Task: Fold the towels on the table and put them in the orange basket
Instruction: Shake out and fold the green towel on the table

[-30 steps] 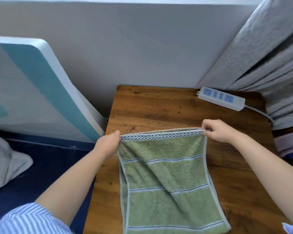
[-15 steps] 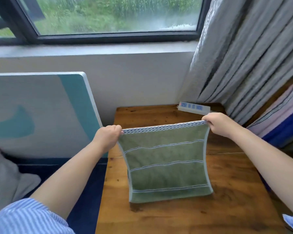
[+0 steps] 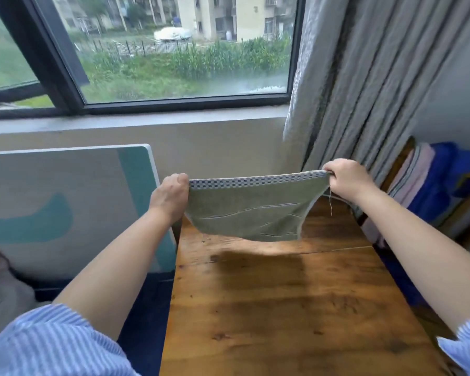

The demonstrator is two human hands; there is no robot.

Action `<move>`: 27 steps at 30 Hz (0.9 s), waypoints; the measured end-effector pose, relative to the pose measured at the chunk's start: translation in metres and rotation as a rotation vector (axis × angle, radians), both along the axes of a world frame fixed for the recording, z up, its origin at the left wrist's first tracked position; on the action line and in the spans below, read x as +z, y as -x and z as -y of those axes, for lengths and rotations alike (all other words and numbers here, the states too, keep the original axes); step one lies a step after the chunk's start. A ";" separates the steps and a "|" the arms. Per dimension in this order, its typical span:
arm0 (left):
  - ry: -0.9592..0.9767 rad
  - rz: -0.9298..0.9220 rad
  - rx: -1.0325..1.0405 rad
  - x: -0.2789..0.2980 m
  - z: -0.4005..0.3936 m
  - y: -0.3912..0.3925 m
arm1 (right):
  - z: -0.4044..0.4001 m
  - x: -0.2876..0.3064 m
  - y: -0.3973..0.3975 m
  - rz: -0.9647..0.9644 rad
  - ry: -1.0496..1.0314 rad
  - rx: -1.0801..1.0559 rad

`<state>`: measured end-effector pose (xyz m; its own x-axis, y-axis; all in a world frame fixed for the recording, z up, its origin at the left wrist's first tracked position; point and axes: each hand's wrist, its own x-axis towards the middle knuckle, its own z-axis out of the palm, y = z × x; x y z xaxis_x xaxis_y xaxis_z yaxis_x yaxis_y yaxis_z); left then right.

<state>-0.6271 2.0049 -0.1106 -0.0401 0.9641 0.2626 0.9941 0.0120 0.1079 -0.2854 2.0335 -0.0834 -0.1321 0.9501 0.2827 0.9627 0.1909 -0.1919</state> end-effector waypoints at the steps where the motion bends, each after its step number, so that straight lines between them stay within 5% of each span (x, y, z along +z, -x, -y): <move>1: 0.002 -0.006 -0.022 0.001 0.001 0.001 | 0.000 0.001 0.000 0.011 -0.007 0.002; 10: 0.177 -0.053 -0.219 0.001 -0.002 0.017 | -0.024 -0.008 -0.019 0.010 0.192 0.152; 18: 0.167 -0.131 0.042 0.013 -0.046 0.001 | -0.078 -0.009 -0.015 -0.027 0.135 0.127; 27: -0.003 -0.224 0.240 0.025 -0.072 -0.010 | -0.118 -0.006 0.008 -0.249 -0.183 0.048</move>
